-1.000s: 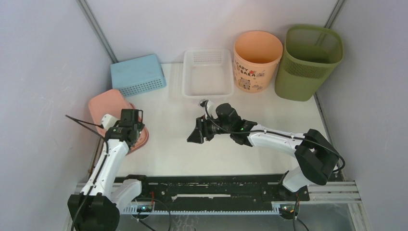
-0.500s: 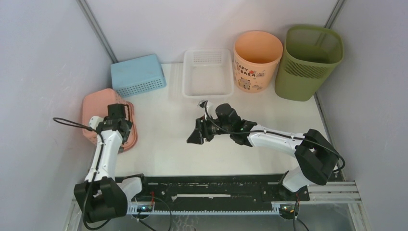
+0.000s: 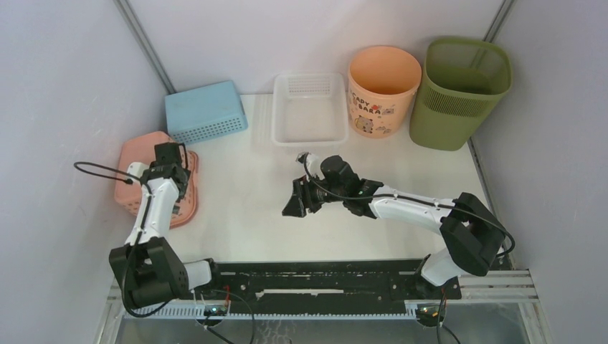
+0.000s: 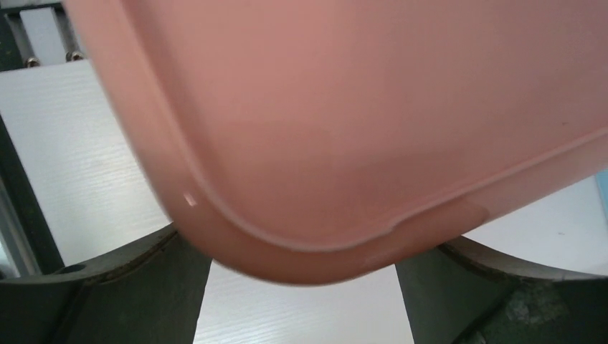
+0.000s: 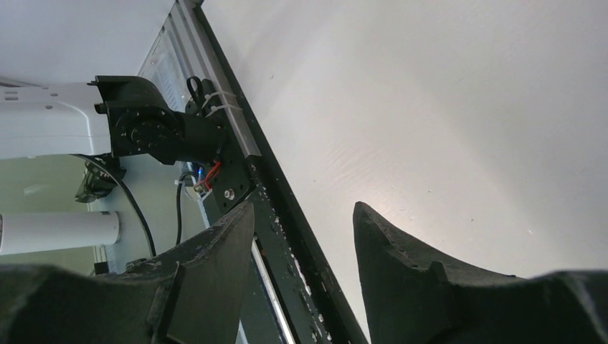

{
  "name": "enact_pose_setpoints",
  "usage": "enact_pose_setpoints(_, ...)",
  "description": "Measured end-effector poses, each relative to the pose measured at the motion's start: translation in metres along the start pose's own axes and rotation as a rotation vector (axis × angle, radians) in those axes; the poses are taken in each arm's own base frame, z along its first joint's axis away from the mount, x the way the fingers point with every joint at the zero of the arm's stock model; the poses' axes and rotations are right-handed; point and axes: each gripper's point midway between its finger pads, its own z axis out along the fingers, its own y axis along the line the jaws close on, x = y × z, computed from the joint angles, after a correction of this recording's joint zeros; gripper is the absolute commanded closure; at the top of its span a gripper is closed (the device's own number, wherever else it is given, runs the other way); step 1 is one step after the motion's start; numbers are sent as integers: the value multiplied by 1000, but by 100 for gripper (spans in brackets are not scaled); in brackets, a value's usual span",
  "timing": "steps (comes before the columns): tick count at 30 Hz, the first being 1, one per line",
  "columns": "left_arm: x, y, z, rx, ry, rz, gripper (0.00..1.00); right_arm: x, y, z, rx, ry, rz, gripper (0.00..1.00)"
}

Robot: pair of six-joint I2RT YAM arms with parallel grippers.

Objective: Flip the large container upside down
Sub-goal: Move the container to the center of the board.

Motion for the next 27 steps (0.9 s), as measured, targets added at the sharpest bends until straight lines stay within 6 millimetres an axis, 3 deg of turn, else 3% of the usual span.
enact_pose_setpoints(6,-14,-22,2,36,-22,15,11,-2,-1,-10,27,-6,-10,36)
enact_pose_setpoints(10,-25,-40,-12,119,-34,24,10,-8,2,-22,40,-25,-8,33)
enact_pose_setpoints(13,-32,-50,-37,230,-58,29,1,-16,4,-36,54,-56,-8,32)
enact_pose_setpoints(18,-52,-66,-116,540,-158,21,0,-33,12,-64,81,-129,-19,31)
enact_pose_setpoints(21,-56,-71,-148,668,-191,43,0,-37,14,-78,103,-157,-20,30)
enact_pose_setpoints(23,-53,-78,-163,732,-200,83,0,-38,14,-85,120,-169,-19,29)
enact_pose_setpoints(27,-17,-103,-178,811,-139,255,0,-30,12,-99,152,-181,-11,28)
